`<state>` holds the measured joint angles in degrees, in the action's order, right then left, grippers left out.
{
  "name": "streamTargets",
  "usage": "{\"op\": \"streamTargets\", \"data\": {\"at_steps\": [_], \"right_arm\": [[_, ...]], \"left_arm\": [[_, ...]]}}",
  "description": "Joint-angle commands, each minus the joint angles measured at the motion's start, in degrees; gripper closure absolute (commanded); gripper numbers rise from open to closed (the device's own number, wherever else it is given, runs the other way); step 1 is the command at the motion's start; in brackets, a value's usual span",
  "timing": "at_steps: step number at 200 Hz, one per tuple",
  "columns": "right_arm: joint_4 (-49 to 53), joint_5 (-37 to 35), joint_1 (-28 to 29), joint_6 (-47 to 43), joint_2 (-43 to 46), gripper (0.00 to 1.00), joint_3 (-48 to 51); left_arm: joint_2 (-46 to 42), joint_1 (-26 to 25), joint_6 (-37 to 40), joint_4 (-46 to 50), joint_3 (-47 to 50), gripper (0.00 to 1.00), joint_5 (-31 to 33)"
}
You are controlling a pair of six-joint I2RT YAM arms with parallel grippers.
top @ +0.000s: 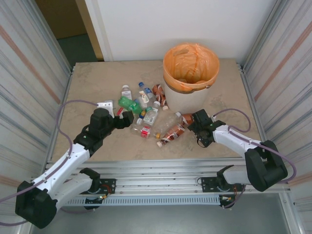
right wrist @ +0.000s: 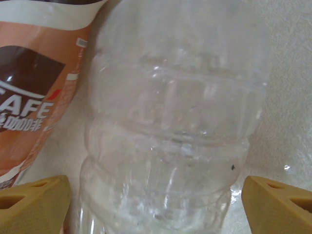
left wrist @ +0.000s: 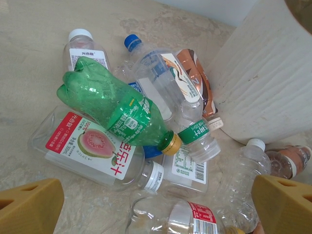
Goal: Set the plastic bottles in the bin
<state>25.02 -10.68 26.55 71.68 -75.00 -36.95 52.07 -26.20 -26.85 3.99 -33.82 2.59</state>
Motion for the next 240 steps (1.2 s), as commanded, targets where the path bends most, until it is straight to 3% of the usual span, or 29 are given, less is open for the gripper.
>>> {"op": "streamTargets", "data": {"at_steps": [1, 118, 169, 240], "right_arm": [[0.24, -1.56, -0.92, -0.21, -0.69, 0.14, 1.13], [-0.22, -0.89, -3.08, -1.41, -1.76, 0.46, 2.31], [7.46, -5.78, -3.78, -3.55, 6.57, 0.64, -0.16], [19.12, -15.57, -5.17, -14.56, 20.93, 0.69, -11.22]], "left_arm": [[0.15, 0.36, 0.13, -1.54, -0.43, 0.01, -0.47], [-1.39, 0.36, 0.50, -0.40, 0.34, 0.01, 1.06], [-2.20, 0.36, 0.84, -0.05, 0.67, 0.01, 1.81], [-1.81, 0.49, 0.72, -0.24, 0.91, 0.01, 1.89]]}}
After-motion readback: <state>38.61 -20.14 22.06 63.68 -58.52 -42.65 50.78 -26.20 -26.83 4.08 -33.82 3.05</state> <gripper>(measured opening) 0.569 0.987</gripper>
